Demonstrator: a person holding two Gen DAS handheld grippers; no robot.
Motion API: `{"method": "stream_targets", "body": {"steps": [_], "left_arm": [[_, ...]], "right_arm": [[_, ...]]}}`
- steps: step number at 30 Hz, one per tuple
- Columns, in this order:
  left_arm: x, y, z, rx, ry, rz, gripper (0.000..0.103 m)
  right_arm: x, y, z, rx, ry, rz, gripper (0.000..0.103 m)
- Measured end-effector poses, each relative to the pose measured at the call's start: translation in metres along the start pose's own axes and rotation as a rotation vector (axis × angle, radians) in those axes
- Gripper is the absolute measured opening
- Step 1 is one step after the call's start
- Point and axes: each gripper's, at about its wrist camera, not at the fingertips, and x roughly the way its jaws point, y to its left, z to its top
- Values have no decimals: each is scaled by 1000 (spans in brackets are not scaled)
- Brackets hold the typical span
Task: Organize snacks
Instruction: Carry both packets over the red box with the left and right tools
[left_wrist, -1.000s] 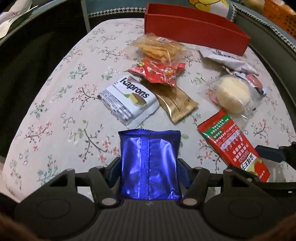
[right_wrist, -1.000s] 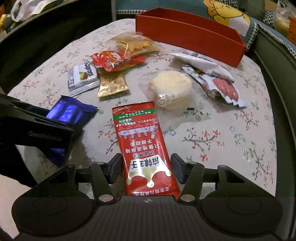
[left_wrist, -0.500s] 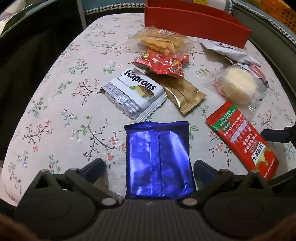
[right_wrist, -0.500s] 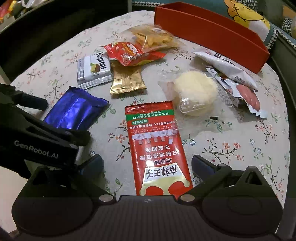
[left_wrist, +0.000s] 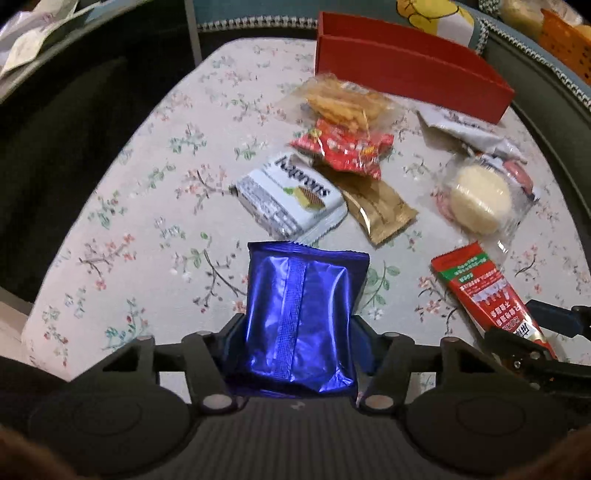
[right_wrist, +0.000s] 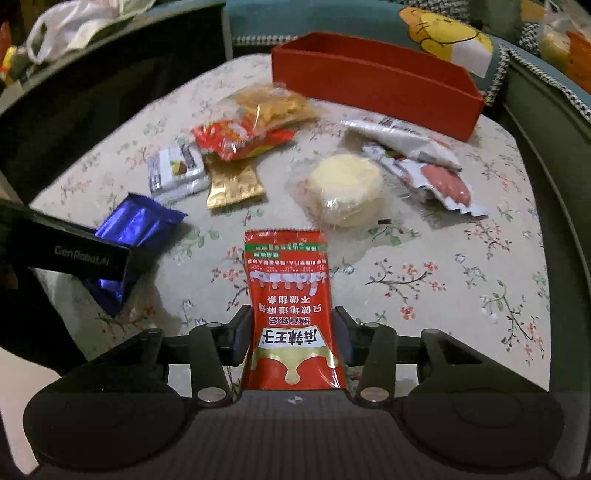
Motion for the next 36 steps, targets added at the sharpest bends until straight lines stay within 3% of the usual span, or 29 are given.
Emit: {"method": "stream_targets", "body": {"steps": [9,11,14,15,16,17,18,20,24,27,30,31,36], "left_arm": [[-18,4,14,-35,-26,-48,88],[-17,0,18,-21,-22,-67,88],[-10,-4,20,-8,-15,-83,88],[-7,-4,21,-11,-7,-94,88],[-4,-3,20,-14,3,-104,88],[-3,-2,20,-16,10,-113,88],[-2,-1,19,-17,13,-126,88],[-1,2,20,-25,13,-147,88],[4,9,19,-56,40,-190,88],[7,7,19,-48,55,-211,88],[11,5,21,-47,70,-222,89],[12,5,21,-50,74,-224,89],[14,-1,21,-40,89,-226,89]], "right_arm": [[-18,-5,8,39,-71,44,48],[-13,-5,8,35,-51,47,20],[8,-5,3,22,20,12,21],[10,-5,3,20,14,10,23],[10,-6,4,29,6,15,39],[9,-10,7,53,-9,21,65],[8,-13,9,70,-16,26,75],[7,-16,12,64,-30,33,79],[27,-4,19,-95,49,38,80],[43,-4,25,-191,79,30,89],[44,-7,31,-194,89,51,75],[41,-6,31,-191,90,56,65],[28,-10,23,-138,94,82,55]]}}
